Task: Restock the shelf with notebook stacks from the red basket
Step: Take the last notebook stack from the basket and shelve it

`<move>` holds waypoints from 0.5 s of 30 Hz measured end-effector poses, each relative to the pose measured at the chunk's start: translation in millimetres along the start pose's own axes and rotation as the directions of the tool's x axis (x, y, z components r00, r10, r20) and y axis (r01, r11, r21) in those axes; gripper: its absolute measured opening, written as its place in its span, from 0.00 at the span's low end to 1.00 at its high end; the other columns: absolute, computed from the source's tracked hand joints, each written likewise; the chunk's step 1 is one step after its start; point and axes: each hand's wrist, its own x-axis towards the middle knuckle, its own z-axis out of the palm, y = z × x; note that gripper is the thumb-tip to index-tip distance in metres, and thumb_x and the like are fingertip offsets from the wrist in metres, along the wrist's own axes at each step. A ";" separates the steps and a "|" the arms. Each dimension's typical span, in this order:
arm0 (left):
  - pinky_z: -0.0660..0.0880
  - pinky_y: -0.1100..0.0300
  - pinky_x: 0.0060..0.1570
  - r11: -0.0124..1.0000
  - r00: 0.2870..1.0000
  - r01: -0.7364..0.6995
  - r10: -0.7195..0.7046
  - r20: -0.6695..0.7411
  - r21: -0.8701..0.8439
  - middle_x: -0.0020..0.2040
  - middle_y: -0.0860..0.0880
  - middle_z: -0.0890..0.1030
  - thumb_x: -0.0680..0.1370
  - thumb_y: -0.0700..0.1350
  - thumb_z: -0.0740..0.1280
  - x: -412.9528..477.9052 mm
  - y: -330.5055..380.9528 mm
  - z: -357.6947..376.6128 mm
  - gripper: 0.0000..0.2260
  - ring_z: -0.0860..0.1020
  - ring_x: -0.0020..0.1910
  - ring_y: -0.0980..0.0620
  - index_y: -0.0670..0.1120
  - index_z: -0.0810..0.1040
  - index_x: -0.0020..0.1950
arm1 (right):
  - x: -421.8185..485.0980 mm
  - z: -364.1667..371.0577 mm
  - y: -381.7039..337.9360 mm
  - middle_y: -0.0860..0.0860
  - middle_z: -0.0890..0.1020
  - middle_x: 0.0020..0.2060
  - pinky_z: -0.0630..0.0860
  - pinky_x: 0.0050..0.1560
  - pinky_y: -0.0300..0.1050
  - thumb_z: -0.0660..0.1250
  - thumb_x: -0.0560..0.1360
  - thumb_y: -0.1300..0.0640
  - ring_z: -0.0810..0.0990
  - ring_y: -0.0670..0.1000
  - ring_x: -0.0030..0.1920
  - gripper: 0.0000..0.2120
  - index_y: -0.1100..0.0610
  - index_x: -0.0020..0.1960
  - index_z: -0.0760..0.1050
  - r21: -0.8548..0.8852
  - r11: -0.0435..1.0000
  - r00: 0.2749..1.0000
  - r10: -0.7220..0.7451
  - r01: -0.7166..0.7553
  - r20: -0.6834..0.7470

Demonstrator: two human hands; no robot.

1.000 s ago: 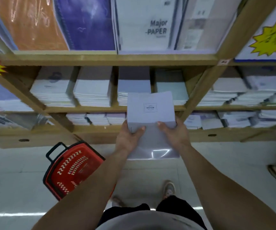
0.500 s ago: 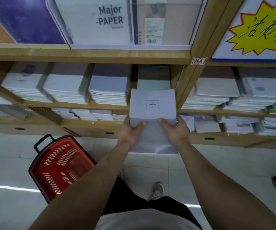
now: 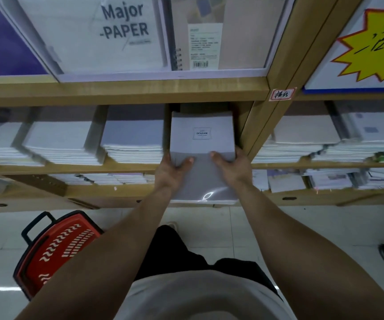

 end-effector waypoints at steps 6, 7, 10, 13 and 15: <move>0.68 0.62 0.52 0.998 1.000 0.002 -0.003 0.020 0.067 0.65 0.47 0.79 0.74 0.59 0.73 22.5 0.6 0.0 0.31 0.77 0.63 0.44 0.50 0.69 0.72 | 10.0 14.2 8.5 0.48 0.83 0.54 0.80 0.56 0.51 0.75 0.70 0.39 0.82 0.52 0.54 0.30 0.51 0.66 0.76 0.012 1.000 0.997 0.024 -0.023 -0.077; 0.67 0.62 0.52 0.997 1.000 0.006 -0.008 0.029 0.081 0.65 0.47 0.79 0.74 0.59 0.73 23.2 1.3 -0.2 0.31 0.77 0.64 0.43 0.50 0.68 0.72 | 9.1 13.8 10.3 0.47 0.83 0.54 0.79 0.56 0.50 0.74 0.72 0.41 0.82 0.52 0.54 0.28 0.52 0.67 0.75 0.026 0.999 0.997 0.032 -0.031 -0.068; 0.67 0.61 0.54 0.996 0.999 0.034 -0.038 0.037 0.088 0.65 0.47 0.79 0.74 0.60 0.72 24.9 5.9 -2.8 0.30 0.76 0.64 0.42 0.51 0.69 0.72 | 4.0 7.0 10.7 0.48 0.80 0.54 0.76 0.53 0.45 0.71 0.77 0.48 0.80 0.52 0.53 0.24 0.54 0.70 0.73 0.050 0.998 0.999 0.045 -0.045 -0.010; 0.72 0.59 0.59 0.997 0.997 0.060 -0.063 0.050 0.052 0.65 0.47 0.79 0.73 0.61 0.73 29.6 10.9 -5.2 0.31 0.77 0.64 0.43 0.51 0.70 0.72 | -2.6 -0.5 15.7 0.49 0.80 0.55 0.73 0.49 0.41 0.71 0.77 0.49 0.78 0.51 0.51 0.25 0.53 0.71 0.71 0.049 0.997 0.997 0.059 -0.062 0.058; 0.74 0.55 0.62 0.997 0.995 0.072 -0.074 0.061 0.040 0.65 0.47 0.79 0.72 0.61 0.74 29.7 13.1 -6.3 0.31 0.77 0.64 0.43 0.51 0.71 0.72 | -8.9 -2.3 23.1 0.49 0.80 0.57 0.75 0.53 0.45 0.72 0.76 0.45 0.79 0.53 0.56 0.27 0.51 0.72 0.70 0.077 0.988 0.985 0.121 -0.130 0.120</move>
